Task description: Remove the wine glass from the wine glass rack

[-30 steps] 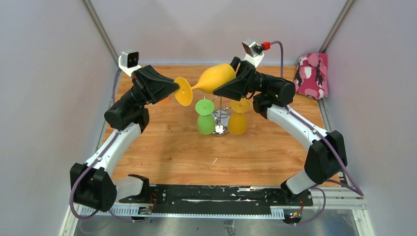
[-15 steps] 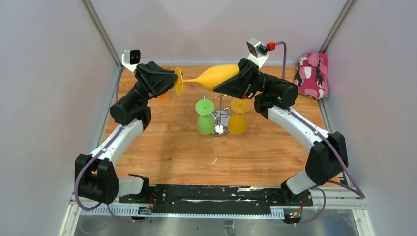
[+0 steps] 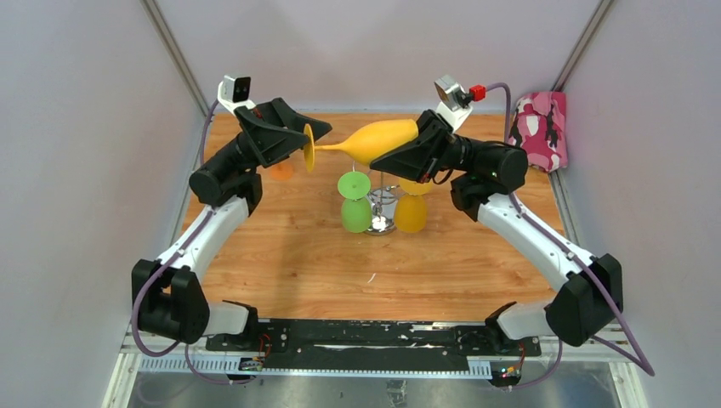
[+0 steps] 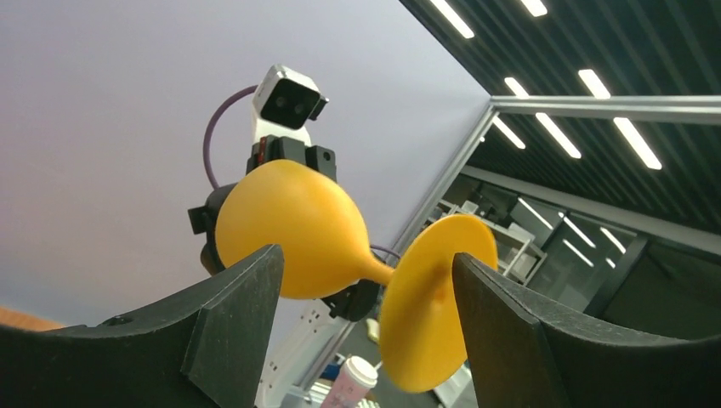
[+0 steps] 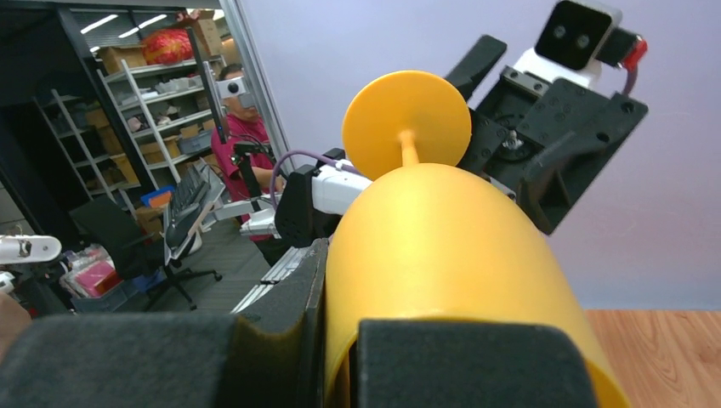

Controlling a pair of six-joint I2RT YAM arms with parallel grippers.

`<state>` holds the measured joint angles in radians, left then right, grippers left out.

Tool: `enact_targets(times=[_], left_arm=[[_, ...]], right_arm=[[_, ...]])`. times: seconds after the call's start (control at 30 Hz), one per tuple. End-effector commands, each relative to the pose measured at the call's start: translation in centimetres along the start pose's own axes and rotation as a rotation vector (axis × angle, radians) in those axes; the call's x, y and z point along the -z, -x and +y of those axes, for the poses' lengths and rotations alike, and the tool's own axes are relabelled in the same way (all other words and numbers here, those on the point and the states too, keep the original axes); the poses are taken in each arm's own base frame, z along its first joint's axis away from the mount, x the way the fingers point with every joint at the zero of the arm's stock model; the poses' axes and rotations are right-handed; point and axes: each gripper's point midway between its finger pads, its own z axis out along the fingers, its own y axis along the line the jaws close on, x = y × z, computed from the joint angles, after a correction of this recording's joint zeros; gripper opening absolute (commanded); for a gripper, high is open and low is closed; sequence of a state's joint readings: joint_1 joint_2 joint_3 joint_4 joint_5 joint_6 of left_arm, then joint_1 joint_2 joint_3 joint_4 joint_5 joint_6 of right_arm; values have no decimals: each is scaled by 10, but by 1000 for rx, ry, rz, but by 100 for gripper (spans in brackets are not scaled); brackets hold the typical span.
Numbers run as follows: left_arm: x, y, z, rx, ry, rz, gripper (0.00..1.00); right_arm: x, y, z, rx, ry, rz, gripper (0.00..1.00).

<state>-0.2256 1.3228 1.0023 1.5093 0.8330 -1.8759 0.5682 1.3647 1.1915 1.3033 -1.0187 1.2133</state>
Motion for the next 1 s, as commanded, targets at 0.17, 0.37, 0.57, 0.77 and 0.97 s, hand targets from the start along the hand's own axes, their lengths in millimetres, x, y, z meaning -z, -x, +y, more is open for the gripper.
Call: enact_targets(times=[0.17,0.37,0.57,0.77,0.97], left_arm=[[-3,20,-29,-142,-26,47,78],[8,31,-14,-187,64,30,51],[45,46,72,-249,510,-29,0],[112,56,126,-385,1037,5,0],[162,62,130,-463,1331,-8,0]], right_arm=[[6,-8,8,85,-106,39,0],[16,5,18,227,-258,78,0],[71,35,-23,332,-819,187,0],[155,56,-70,421,-1356,315,0],[244,65,-103,417,-1782,500,0]])
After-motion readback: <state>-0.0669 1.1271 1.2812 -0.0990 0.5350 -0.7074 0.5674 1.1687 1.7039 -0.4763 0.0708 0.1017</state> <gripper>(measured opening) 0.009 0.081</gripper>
